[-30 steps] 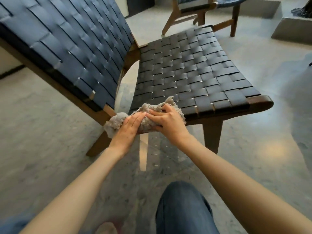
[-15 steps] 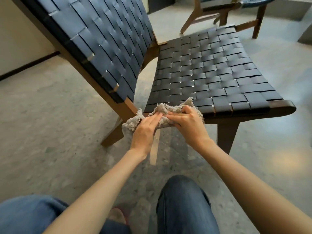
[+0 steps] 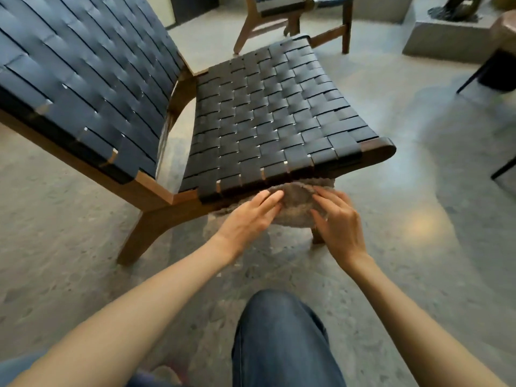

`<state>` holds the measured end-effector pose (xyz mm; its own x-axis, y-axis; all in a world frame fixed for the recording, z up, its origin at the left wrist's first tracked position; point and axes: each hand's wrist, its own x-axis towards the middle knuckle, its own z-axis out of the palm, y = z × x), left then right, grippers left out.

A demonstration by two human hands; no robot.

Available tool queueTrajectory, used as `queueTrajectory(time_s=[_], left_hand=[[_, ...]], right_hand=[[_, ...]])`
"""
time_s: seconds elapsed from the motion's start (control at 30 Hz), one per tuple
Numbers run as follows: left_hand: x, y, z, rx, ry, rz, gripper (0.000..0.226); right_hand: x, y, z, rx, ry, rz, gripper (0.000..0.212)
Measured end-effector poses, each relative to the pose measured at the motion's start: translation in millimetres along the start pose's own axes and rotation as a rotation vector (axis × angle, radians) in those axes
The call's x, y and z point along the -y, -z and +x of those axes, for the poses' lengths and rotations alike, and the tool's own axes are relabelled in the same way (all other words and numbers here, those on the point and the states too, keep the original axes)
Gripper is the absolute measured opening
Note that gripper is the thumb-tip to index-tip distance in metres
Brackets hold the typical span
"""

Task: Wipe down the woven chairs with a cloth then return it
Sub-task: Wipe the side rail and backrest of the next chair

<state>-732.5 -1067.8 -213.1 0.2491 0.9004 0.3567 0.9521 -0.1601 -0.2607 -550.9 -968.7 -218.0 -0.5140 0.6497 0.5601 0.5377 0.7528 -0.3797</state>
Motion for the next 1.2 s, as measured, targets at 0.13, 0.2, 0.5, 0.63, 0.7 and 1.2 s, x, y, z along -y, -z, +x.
queueTrajectory(time_s=[0.13, 0.2, 0.5, 0.63, 0.7, 1.2], left_hand=[[3, -18, 26, 0.059, -0.133, 0.191, 0.049], [6, -20, 36, 0.09, -0.185, 0.21, 0.045], [-46, -63, 28, 0.179, 0.499, -0.498, 0.074], [-58, -62, 57, 0.094, 0.716, -1.117, 0.06], [-60, -62, 66, 0.001, 0.77, -1.369, 0.057], [-59, -109, 68, -0.057, 0.792, -1.418, 0.066]], right_hand=[[-11, -6, 1, -0.025, -0.2, 0.04, 0.037], [-14, -10, 2, -0.055, -0.254, 0.044, 0.037], [-18, -31, 0, -0.06, -0.457, 0.218, 0.043], [-17, -34, -3, 0.001, -0.511, 0.286, 0.053], [-22, -35, -2, 0.053, -0.616, 0.352, 0.057], [-35, -59, 3, -0.035, -0.586, 0.549, 0.06]])
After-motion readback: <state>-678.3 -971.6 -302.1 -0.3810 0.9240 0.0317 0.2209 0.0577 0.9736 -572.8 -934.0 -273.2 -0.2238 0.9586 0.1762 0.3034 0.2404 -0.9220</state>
